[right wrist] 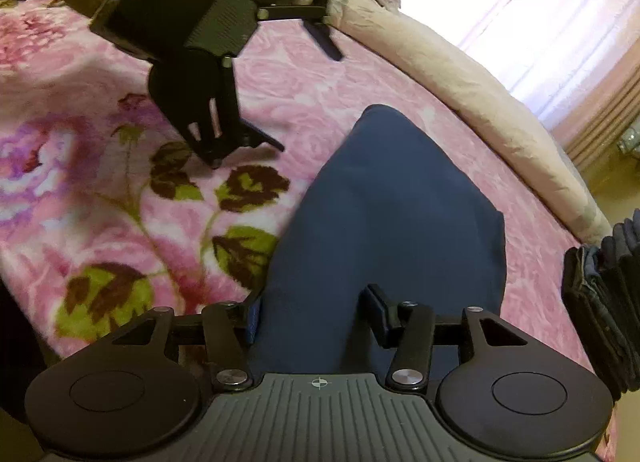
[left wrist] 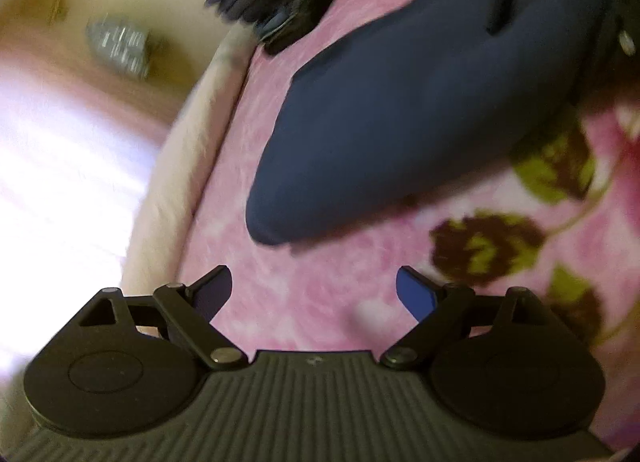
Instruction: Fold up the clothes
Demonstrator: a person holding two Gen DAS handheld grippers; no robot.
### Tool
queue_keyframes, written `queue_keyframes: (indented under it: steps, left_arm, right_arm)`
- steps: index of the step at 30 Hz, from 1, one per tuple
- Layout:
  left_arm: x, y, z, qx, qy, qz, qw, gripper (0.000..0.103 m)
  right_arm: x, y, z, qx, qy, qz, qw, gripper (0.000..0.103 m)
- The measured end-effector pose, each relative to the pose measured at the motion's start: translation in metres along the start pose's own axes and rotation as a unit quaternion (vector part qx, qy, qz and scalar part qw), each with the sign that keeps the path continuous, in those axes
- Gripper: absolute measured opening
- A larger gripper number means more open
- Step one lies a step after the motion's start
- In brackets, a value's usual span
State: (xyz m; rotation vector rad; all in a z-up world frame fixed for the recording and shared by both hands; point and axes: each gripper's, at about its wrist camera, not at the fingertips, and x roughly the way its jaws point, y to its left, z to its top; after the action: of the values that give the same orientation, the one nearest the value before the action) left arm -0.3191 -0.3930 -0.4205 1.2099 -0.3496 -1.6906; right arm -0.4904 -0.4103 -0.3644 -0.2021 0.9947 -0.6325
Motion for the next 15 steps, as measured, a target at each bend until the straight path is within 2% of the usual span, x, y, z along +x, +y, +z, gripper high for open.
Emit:
queue_keyframes:
  steps: [1, 2, 4, 7, 10, 15]
  left_arm:
    - [-0.004, 0.004, 0.000, -0.037, 0.014, -0.008, 0.9992, 0.087]
    - [-0.008, 0.008, -0.001, -0.075, 0.028, -0.015, 0.9967, 0.087]
    - [-0.017, 0.016, -0.001, -0.147, 0.050, -0.030, 0.9874, 0.087]
    - [-0.033, 0.022, 0.000, -0.240, 0.074, -0.047, 0.9670, 0.087]
    - [-0.046, 0.028, 0.003, -0.337, 0.080, -0.076, 0.9350, 0.087]
    - [-0.046, 0.040, -0.002, -0.463, 0.077, -0.127, 0.8737, 0.087]
  right_arm:
    - [-0.005, -0.003, -0.003, 0.005, -0.001, 0.008, 1.000, 0.051]
    - [-0.010, -0.006, -0.006, 0.011, -0.003, 0.016, 1.000, 0.065]
    - [-0.020, -0.012, -0.013, 0.023, -0.006, 0.032, 0.999, 0.082]
    - [-0.038, -0.024, -0.023, 0.030, -0.015, 0.053, 0.998, 0.082]
    - [-0.057, -0.041, -0.030, 0.031, -0.033, 0.074, 0.996, 0.082]
    - [-0.064, -0.094, -0.020, 0.053, -0.076, 0.087, 0.992, 0.082]
